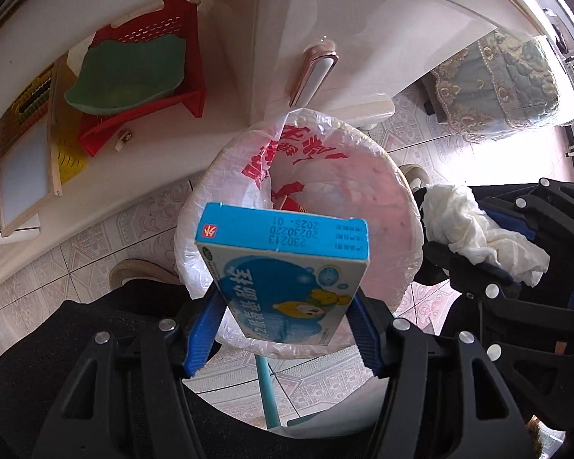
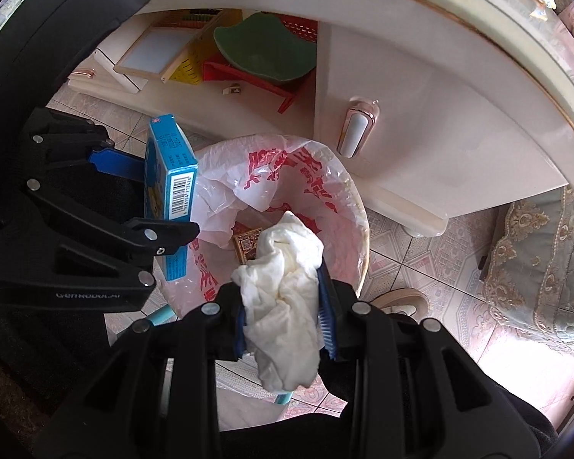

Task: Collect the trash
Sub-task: 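Lower the medicine box with the left tool while the right tool lowers the tissue into the bag, then open both tools to drop the medicine box and tissue into the bag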

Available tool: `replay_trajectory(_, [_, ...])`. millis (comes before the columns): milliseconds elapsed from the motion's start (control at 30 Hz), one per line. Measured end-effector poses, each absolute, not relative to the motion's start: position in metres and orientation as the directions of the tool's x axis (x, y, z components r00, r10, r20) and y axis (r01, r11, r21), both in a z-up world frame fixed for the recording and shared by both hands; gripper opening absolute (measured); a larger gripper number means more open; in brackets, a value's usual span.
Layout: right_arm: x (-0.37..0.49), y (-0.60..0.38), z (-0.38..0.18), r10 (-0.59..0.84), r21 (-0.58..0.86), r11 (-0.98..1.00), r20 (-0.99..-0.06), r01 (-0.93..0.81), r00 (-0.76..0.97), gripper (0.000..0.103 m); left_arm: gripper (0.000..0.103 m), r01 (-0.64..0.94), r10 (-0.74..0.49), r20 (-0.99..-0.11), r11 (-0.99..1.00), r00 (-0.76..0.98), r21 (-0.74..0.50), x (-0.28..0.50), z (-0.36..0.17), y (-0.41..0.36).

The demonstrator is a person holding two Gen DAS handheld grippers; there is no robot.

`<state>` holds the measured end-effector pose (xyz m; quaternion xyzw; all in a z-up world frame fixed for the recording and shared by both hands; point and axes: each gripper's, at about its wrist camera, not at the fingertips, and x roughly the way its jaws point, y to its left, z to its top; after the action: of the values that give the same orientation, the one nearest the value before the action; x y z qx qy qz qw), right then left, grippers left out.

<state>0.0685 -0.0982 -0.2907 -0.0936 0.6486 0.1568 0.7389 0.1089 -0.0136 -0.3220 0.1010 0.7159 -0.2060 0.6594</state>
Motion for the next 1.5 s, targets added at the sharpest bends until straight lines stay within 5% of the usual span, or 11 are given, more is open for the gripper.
replay_trajectory(1500, [0.073,-0.098,-0.359,0.115,0.117,0.939,-0.993,-0.325,-0.028,0.030,0.062,0.316,-0.076,-0.959,0.935,-0.272,-0.164,0.121,-0.407,-0.013])
